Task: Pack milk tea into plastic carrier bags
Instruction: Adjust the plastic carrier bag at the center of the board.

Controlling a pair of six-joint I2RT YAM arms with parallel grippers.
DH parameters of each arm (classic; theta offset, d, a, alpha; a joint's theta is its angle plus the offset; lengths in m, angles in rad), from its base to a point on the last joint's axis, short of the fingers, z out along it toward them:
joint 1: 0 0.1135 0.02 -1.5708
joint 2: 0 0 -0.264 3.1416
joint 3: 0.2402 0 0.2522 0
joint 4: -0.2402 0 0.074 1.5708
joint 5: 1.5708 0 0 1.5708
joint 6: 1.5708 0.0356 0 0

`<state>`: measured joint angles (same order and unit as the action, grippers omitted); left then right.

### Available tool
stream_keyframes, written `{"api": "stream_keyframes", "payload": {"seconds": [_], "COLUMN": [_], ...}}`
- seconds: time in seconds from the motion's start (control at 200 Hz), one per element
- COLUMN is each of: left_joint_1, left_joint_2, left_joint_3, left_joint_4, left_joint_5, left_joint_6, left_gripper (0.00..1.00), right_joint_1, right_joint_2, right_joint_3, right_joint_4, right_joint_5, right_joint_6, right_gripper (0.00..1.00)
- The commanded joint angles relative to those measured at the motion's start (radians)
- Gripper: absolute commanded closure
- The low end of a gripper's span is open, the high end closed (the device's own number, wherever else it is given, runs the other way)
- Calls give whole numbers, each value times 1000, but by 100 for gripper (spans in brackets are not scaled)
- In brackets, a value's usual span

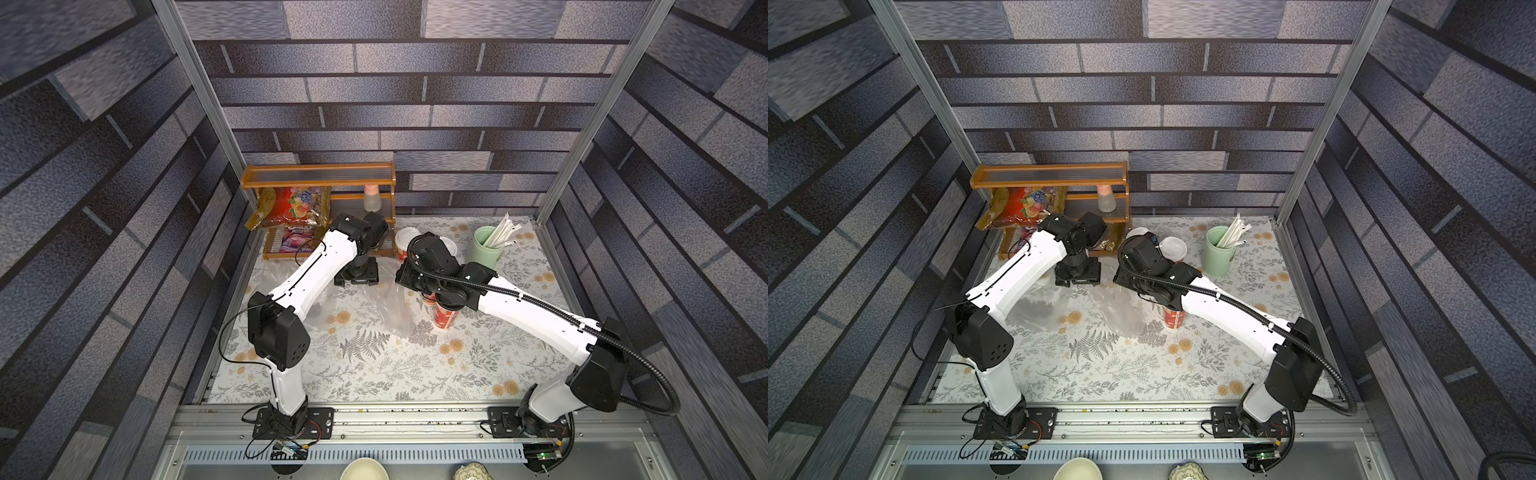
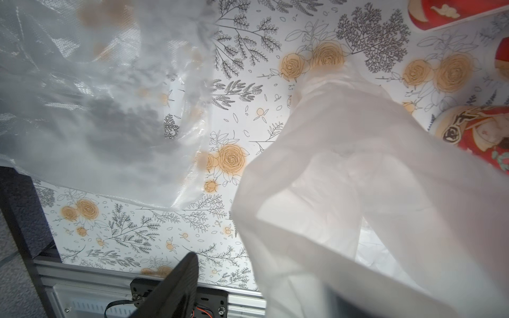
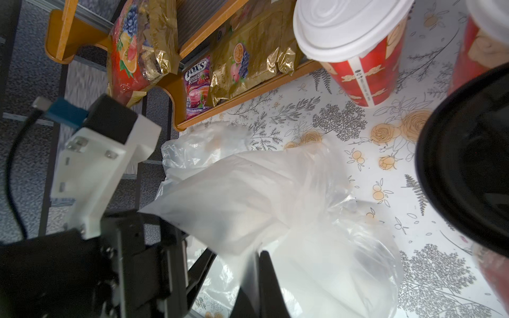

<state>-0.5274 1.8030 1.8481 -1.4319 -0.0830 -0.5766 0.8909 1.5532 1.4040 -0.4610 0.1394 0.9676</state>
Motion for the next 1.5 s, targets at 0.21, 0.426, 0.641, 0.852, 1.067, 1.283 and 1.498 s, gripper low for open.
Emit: {"api": "stream_keyframes", "payload": {"seconds": [0.21, 0.426, 0.641, 0.852, 1.067, 1.283, 1.498], "left_joint_1": [30, 63, 127, 148, 148, 192, 279], "left_joint_2": [-139, -219, -322, -383, -440, -503, -551], "left_joint_3": [-129, -209, -347, -445, -547, -585, -636], "left_joint_4": [57, 107, 229, 342, 469, 538, 707], "left_joint_5": [141, 187, 324, 440, 483, 448, 631], "left_joint_6": [-9, -35, -75, -115, -178, -173, -58], "left_gripper": [35, 43, 54, 55, 78, 99, 100], "right_joint_1": [5, 5, 1, -2, -6, -25, -82], "right_joint_2": [-2, -4, -12, -12, -22, -54, -134], "right_joint_3": [27, 29, 32, 29, 20, -2, -69], "right_joint_4": [-40, -42, -41, -43, -44, -69, -98], "right_joint_5": [76, 95, 102, 97, 99, 102, 102], "right_joint_6": [-23, -21, -16, -8, -3, -14, -18], "right_gripper": [100, 100, 100, 100, 100, 100, 100]}}
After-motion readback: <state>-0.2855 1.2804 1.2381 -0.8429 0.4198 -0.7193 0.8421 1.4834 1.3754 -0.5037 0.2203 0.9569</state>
